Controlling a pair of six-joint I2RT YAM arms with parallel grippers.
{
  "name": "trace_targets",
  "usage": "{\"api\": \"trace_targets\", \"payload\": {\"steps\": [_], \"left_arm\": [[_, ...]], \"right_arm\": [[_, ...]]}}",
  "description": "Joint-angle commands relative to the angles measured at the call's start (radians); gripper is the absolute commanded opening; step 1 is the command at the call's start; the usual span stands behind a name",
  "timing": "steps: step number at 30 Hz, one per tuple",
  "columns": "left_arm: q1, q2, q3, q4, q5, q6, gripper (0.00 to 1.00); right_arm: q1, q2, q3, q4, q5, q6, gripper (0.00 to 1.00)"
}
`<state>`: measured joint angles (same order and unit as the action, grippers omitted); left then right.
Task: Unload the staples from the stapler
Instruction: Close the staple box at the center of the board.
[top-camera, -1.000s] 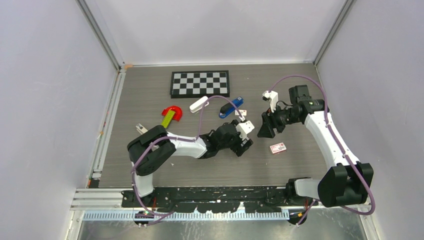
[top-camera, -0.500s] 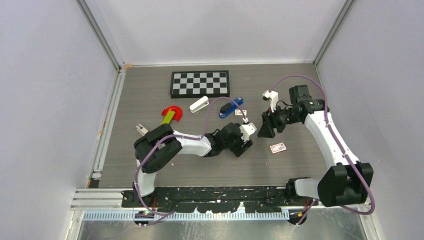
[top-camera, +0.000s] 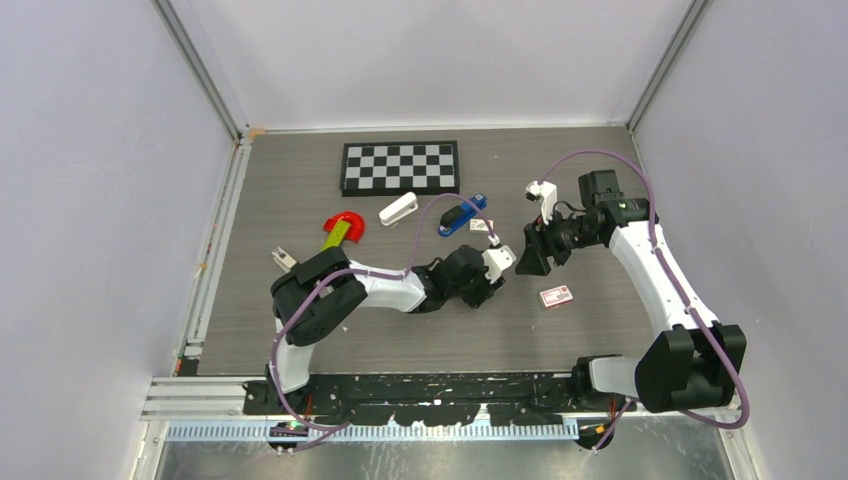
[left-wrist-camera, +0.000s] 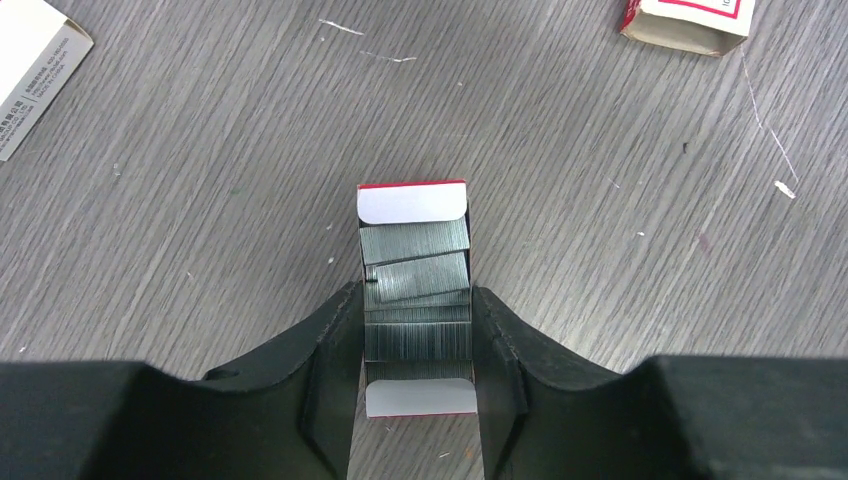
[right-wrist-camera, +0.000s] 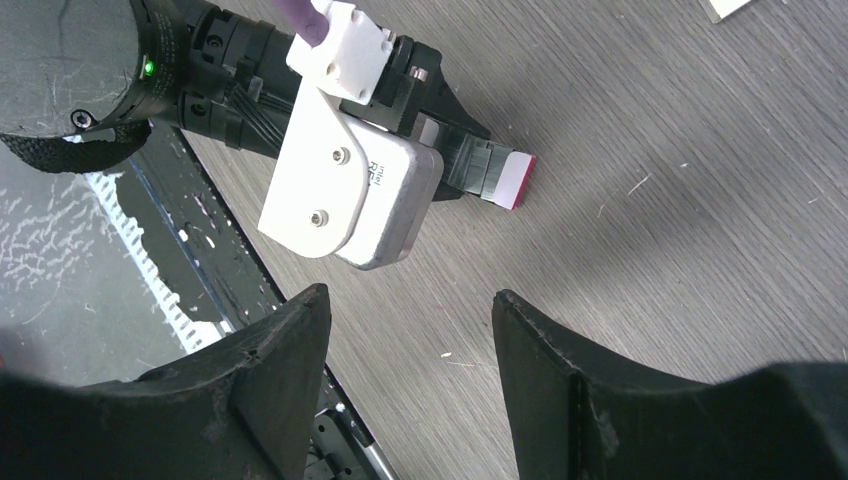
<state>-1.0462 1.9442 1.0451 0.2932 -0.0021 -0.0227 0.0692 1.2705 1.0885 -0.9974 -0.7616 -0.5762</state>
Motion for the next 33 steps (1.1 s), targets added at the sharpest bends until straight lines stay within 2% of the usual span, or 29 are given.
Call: {"api": "trace_targets", "payload": {"steps": [1, 4, 10, 16, 23, 27, 33], "left_arm": [[0.001, -0.015, -0.003, -0.020, 0.018, 0.017, 0.36], [0.000, -0.042, -0.036, -0.007, 0.042, 0.049, 0.31], [0.000, -0.142, -0.157, 0.027, 0.100, 0.102, 0.30], [0.001, -0.263, -0.298, 0.059, 0.145, 0.131, 0.29], [0.001, -0.316, -0.376, 0.086, 0.156, 0.138, 0.29], [0.002, -0.335, -0.395, 0.104, 0.158, 0.141, 0.29], [0.001, -0.347, -0.422, 0.136, 0.170, 0.133, 0.29]], "right_arm": [[-0.005, 0.002, 0.037, -0.003, -0.021, -0.014, 0.65], [-0.006, 0.005, 0.036, -0.003, -0.012, -0.021, 0.65], [-0.006, 0.000, 0.031, -0.020, 0.018, -0.093, 0.65], [-0.006, 0.012, 0.062, -0.134, -0.013, -0.266, 0.65], [-0.005, 0.027, 0.056, -0.281, 0.018, -0.570, 0.65], [-0.006, -0.005, 0.009, -0.303, 0.083, -0.829, 0.70], [-0.040, 0.046, 0.026, -0.338, 0.142, -1.055, 0.77]]}}
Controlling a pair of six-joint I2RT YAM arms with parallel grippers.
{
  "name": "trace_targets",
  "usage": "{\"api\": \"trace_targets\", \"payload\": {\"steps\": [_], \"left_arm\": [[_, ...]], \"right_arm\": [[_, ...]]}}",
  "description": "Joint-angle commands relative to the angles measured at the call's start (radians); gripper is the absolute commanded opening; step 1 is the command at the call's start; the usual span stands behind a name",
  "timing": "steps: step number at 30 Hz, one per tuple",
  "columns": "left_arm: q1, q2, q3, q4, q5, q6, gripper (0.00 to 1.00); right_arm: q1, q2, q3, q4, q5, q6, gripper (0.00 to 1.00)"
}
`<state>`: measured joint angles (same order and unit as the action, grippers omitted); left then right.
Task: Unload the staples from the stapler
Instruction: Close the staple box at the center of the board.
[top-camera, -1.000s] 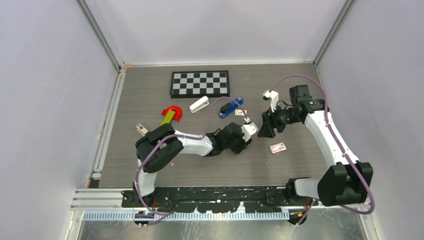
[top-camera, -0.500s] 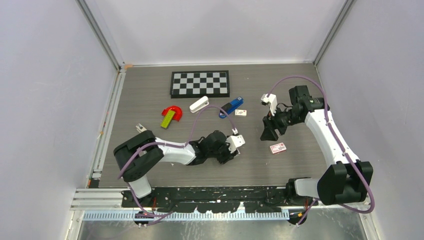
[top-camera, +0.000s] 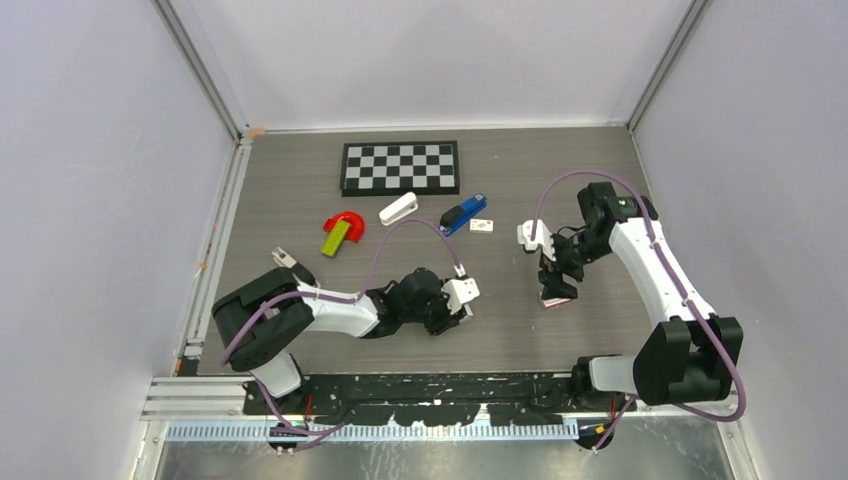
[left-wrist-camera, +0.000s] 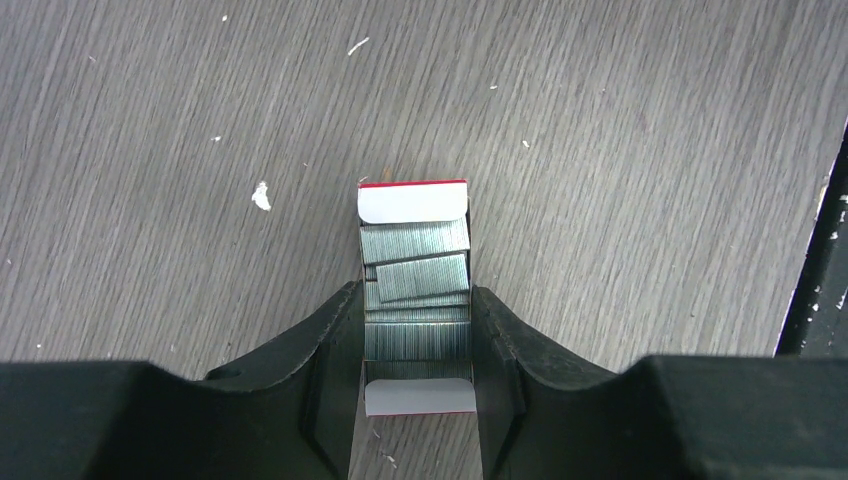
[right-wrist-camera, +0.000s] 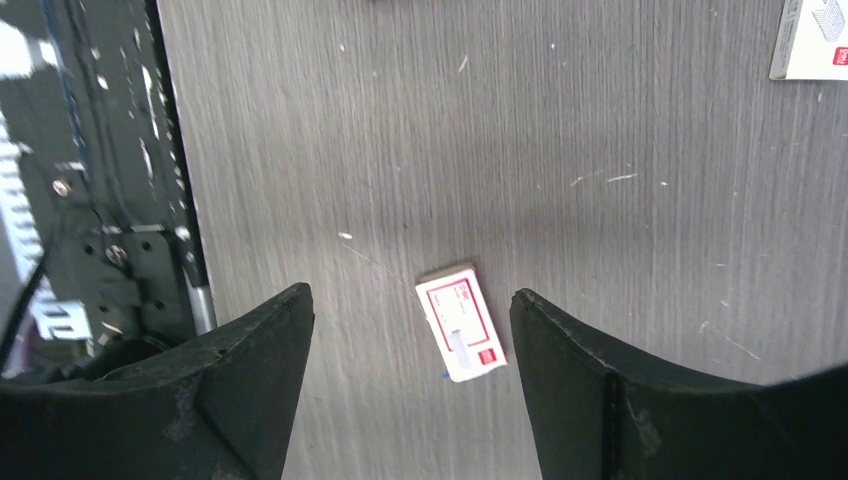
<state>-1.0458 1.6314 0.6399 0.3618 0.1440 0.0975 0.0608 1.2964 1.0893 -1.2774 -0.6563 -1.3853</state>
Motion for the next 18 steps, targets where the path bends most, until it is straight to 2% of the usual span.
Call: {"api": "trace_targets", "payload": {"steps": [1, 6, 15, 18], "left_arm": [[0.001, -0.034, -0.018, 0.073, 0.025, 0.011, 0.29], [0.001, -0.036, -0.026, 0.082, 0.028, 0.004, 0.29], [0.001, -0.035, -0.034, 0.098, 0.033, 0.007, 0.29], [0.001, -0.035, -0.035, 0.101, 0.032, 0.007, 0.29]], "right_arm": [[-0.043, 0.041, 0.034, -0.077, 0.037, -0.295, 0.78], [-0.123, 0.171, 0.079, -0.176, 0.083, -0.540, 0.80], [-0.140, 0.332, 0.106, -0.124, 0.187, -0.543, 0.81], [-0.141, 0.334, 0.048, -0.018, 0.214, -0.513, 0.80]]}}
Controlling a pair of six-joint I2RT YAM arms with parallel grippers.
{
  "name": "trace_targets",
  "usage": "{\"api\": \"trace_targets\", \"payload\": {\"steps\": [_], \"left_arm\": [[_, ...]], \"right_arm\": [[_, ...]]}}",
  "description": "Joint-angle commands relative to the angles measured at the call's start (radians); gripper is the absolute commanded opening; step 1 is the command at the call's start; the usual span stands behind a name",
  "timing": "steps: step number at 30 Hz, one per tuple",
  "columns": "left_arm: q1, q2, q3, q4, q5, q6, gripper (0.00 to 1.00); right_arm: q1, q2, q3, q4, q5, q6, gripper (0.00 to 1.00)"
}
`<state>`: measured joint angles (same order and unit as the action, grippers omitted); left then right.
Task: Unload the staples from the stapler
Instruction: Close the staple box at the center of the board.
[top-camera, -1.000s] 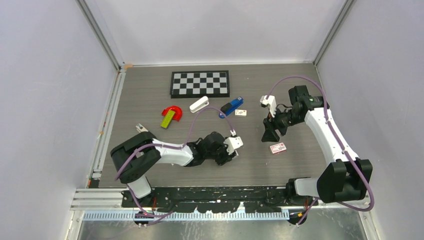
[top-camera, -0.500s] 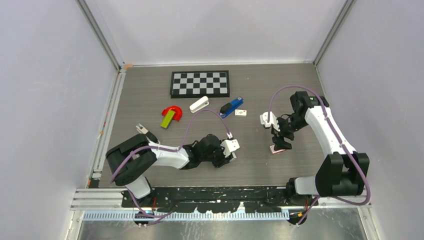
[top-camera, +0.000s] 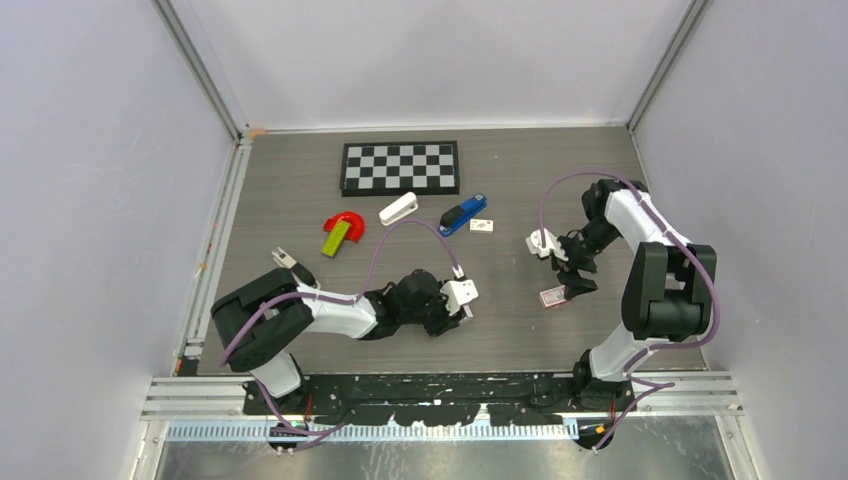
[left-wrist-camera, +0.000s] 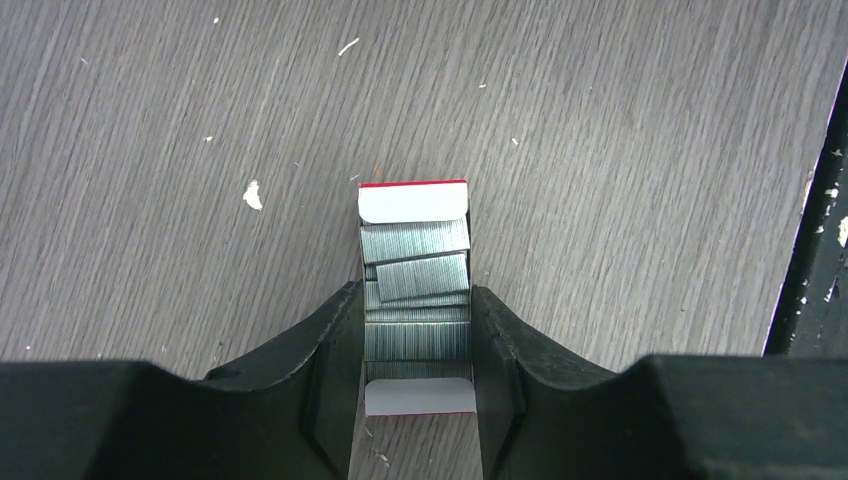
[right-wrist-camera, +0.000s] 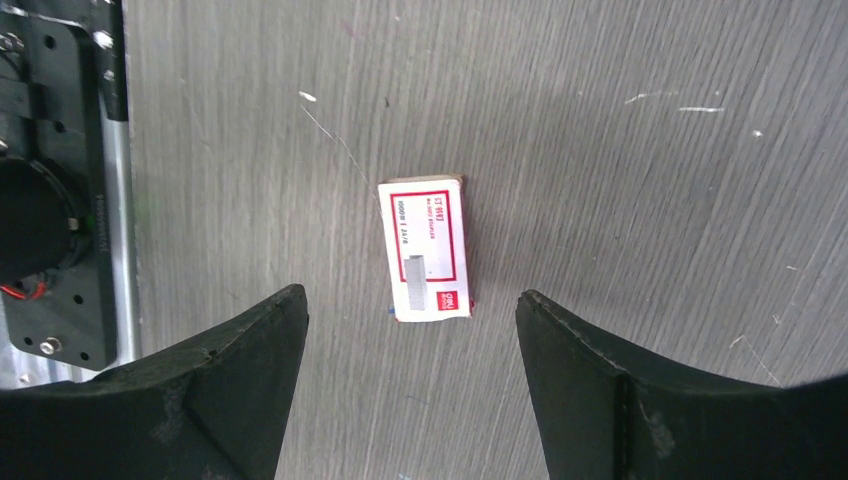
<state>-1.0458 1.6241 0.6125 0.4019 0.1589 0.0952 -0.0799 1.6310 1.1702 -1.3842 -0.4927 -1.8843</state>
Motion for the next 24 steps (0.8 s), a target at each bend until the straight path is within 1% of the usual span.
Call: {"api": "trace_targets", "payload": {"steps": [1, 3, 8, 14, 20, 24], "left_arm": [[0.001, -0.027, -0.008, 0.061, 0.017, 0.009, 0.29], [0.001, -0.026, -0.008, 0.062, 0.018, 0.009, 0.29], [0.001, -0.026, -0.011, 0.070, 0.022, 0.011, 0.29], [0.001, -0.023, -0.012, 0.073, 0.023, 0.009, 0.28], [0.000, -0.018, -0.010, 0.078, 0.027, 0.006, 0.29], [0.001, -0.018, -0.011, 0.079, 0.031, 0.002, 0.28]], "right_arm": [[0.000, -0.009, -0.061, 0.138, 0.057, 0.000, 0.80], [0.000, -0.021, -0.109, 0.223, 0.067, 0.024, 0.80], [0.002, -0.017, -0.151, 0.288, 0.053, 0.023, 0.80], [0.006, -0.016, -0.196, 0.295, 0.060, -0.030, 0.78], [0.006, -0.042, -0.251, 0.313, 0.078, -0.047, 0.76], [0.007, -0.050, -0.260, 0.313, 0.080, -0.046, 0.71]]}}
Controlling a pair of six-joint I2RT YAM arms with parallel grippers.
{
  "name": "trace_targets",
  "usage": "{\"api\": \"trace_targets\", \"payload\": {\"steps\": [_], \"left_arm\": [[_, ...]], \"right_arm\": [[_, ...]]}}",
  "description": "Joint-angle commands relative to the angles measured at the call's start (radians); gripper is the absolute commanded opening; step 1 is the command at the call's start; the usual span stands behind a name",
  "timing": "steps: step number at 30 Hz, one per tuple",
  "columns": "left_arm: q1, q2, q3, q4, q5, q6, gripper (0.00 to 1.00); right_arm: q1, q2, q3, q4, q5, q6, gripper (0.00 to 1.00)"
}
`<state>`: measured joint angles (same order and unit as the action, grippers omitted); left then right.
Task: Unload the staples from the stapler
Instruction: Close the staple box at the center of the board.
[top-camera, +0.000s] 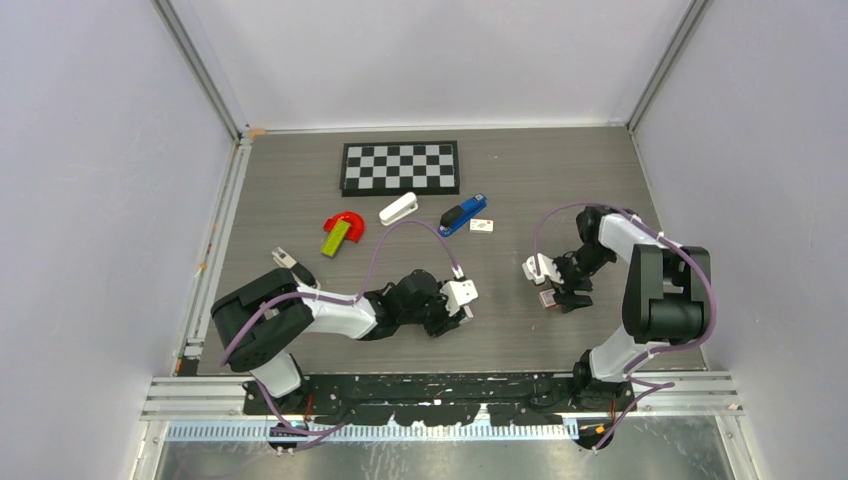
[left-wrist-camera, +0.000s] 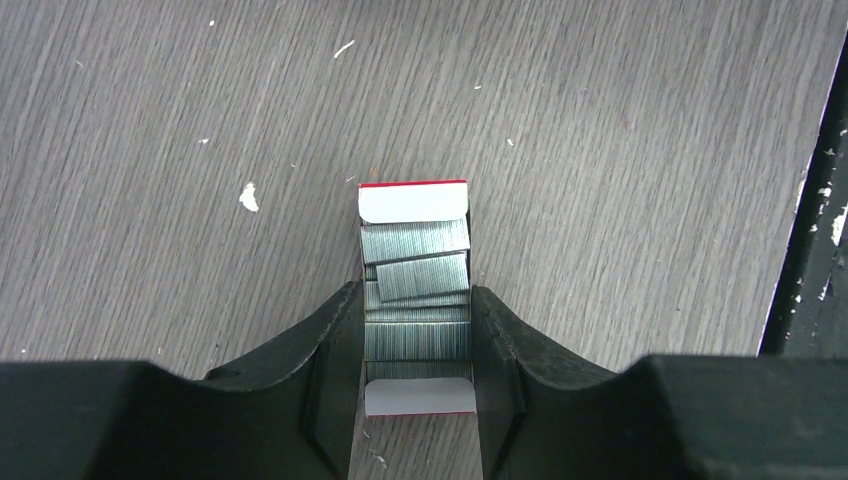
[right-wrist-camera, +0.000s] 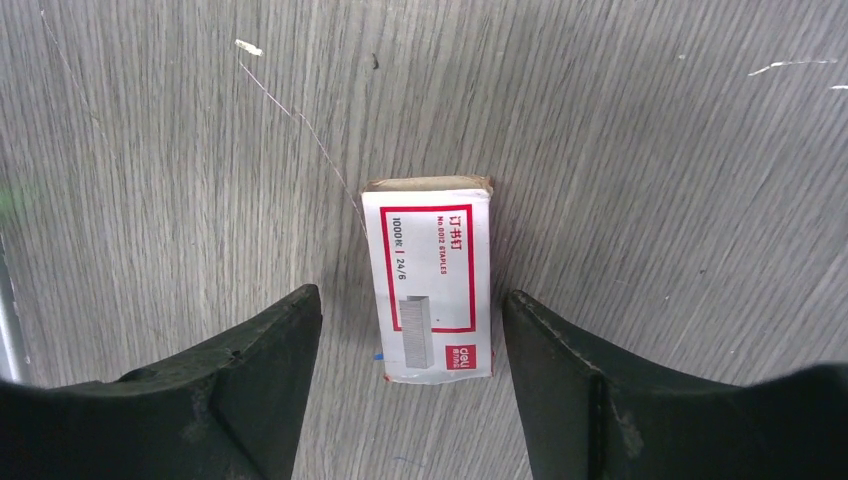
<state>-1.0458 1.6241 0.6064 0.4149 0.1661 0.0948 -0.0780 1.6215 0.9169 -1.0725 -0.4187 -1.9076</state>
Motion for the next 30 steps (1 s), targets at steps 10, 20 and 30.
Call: {"api": "trace_targets", "payload": {"steps": [10, 20, 30], "left_arm": [[0.001, -0.009, -0.004, 0.082, 0.036, -0.004, 0.28], [0.000, 0.003, 0.005, 0.090, 0.049, -0.009, 0.28], [0.001, 0.021, 0.012, 0.094, 0.062, -0.012, 0.28]], "right_arm": [[0.007, -0.098, -0.052, 0.030, -0.016, -0.014, 0.60], [0.047, -0.137, -0.073, 0.052, -0.045, 0.054, 0.52], [0.078, -0.183, -0.115, 0.094, -0.030, 0.115, 0.53]]}}
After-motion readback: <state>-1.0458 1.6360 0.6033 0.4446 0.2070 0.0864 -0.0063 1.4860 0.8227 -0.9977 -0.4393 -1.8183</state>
